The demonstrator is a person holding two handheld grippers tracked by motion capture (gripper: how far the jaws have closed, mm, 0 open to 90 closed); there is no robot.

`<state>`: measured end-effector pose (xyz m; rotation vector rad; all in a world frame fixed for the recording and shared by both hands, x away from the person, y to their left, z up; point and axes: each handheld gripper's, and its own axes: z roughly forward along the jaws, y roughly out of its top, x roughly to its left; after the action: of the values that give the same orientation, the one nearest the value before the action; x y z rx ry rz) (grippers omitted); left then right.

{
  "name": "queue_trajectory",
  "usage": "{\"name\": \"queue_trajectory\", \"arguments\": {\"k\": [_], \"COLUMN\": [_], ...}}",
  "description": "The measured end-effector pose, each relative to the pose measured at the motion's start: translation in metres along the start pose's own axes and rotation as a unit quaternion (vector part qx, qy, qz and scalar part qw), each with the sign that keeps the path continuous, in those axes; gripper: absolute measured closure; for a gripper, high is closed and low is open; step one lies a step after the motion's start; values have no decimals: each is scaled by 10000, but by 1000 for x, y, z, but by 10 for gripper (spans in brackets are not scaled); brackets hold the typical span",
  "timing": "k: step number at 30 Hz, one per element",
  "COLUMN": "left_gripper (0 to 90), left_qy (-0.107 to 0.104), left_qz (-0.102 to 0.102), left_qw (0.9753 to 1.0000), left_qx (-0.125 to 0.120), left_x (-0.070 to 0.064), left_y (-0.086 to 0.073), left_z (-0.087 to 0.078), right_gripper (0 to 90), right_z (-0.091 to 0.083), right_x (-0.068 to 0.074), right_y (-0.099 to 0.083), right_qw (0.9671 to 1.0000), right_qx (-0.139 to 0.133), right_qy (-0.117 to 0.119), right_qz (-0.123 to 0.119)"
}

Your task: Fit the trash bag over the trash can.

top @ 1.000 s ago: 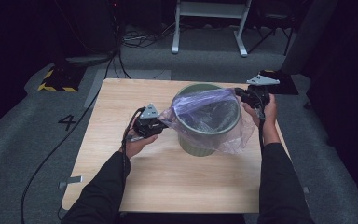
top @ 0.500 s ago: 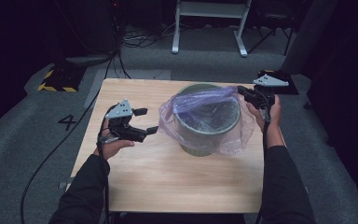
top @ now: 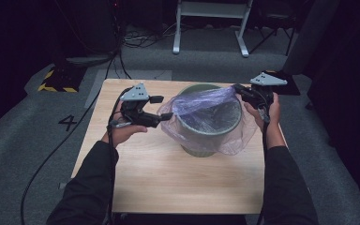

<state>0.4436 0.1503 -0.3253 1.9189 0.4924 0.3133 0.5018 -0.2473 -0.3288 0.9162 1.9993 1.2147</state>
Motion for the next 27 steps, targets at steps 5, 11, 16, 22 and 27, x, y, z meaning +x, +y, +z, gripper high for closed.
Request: {"name": "queue_trajectory", "arguments": {"k": [5, 11, 16, 22, 27], "left_gripper": [591, 896, 899, 900, 900], "left_qy": [439, 667, 917, 1255, 1249], "left_qz": [-131, -93, -163, -319, -538], "left_qw": [9989, 9977, 9955, 9914, 9905], "left_qx": [101, 120, 148, 209, 227], "left_x": [20, 27, 33, 41, 48], "left_y": [-2, -6, -9, -15, -17], "left_z": [16, 31, 37, 52, 70], "right_gripper": [875, 869, 849, 839, 847], "right_z": [1, 4, 9, 13, 23], "right_x": [1, 2, 0, -5, -18], "right_y": [1, 2, 0, -1, -8], "right_qw": [10000, 9996, 9992, 9991, 9983], "right_qx": [-7, -10, 53, 80, 224], "right_qy": [40, 264, 376, 349, 344], "right_qz": [14, 22, 102, 219, 425]}}
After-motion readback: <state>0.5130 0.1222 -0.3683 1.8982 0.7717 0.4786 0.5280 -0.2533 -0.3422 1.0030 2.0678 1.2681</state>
